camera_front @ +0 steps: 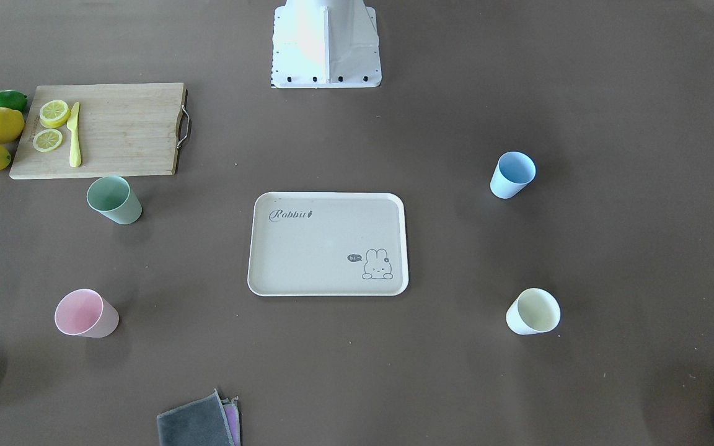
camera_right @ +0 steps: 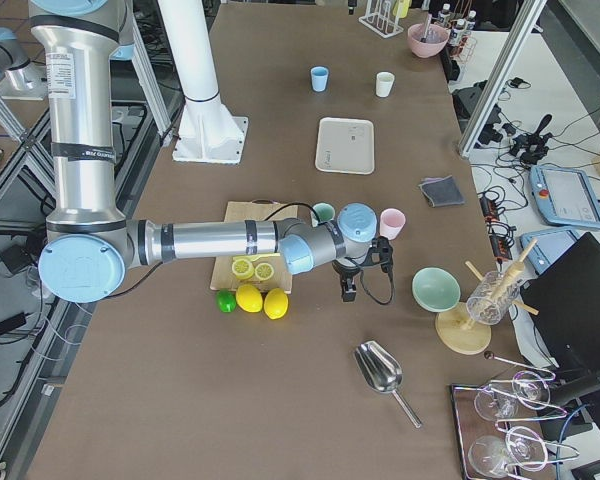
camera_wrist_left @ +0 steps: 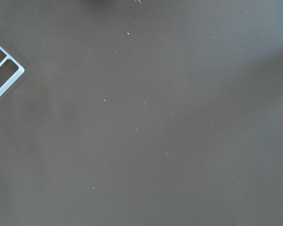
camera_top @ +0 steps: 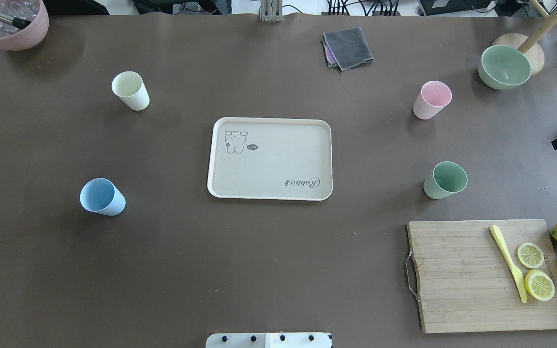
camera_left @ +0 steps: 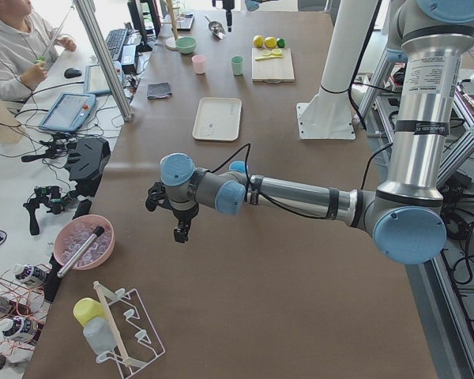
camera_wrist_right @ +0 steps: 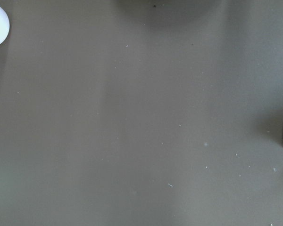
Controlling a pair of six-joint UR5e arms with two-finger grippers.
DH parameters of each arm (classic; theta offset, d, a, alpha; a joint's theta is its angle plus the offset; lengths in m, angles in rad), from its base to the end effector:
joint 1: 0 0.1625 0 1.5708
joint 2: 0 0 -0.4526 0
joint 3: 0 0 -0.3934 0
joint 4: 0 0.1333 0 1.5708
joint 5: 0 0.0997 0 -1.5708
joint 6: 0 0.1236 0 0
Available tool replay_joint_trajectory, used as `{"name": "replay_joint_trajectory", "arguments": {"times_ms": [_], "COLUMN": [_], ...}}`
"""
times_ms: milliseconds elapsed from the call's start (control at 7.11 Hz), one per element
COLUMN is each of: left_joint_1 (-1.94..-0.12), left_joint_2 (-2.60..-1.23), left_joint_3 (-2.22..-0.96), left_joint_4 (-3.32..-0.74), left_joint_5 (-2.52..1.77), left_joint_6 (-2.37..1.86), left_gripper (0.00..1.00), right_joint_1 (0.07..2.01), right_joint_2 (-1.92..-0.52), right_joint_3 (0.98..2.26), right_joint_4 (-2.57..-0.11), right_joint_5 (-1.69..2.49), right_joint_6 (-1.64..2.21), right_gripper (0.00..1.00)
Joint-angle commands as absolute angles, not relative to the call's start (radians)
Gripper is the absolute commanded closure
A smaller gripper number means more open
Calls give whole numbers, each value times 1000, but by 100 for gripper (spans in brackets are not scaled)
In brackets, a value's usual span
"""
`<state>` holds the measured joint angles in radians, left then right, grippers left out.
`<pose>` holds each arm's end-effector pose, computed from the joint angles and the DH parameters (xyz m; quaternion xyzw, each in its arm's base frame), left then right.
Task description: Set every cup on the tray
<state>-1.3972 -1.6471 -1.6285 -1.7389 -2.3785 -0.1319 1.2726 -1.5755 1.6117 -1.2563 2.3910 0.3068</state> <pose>0.0508 -0.5444 0.6131 0.0777 0.4050 0.0781 0.9077 -0.1099 -0.5035 0.6458 0.0358 -0.4224 -0.0657 0.9033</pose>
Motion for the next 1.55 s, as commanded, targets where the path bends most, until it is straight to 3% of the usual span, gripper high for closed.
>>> {"name": "replay_joint_trajectory", "arguments": {"times_ms": [0, 563, 985, 1407], "left_joint_1": [-1397, -1391, -1520, -1520], "left_joint_2": [-1629, -1582, -1551, -1531], "left_joint_3": [-1634, -1669, -1687, -1733], "left_joint_4": [-1738, -1747, -1747, -1744], "left_joint_5": [-2388, -2390, -2500, -2441], "left_joint_6": [-135, -133, -126, -137], "left_gripper": [2, 2, 2, 2], "right_joint_1": [1259, 1302, 1365, 1377], "right_joint_2": [-1575, -1595, -1626, -1647], "right_joint_3": [1638, 1658, 1649, 1657], "right_joint_4": [-1256, -1258, -1261, -1259], "right_joint_5": [2378, 2289, 2290, 2296], "right_joint_6": [307, 298, 298, 299], "right_gripper": [0, 0, 0, 0]}}
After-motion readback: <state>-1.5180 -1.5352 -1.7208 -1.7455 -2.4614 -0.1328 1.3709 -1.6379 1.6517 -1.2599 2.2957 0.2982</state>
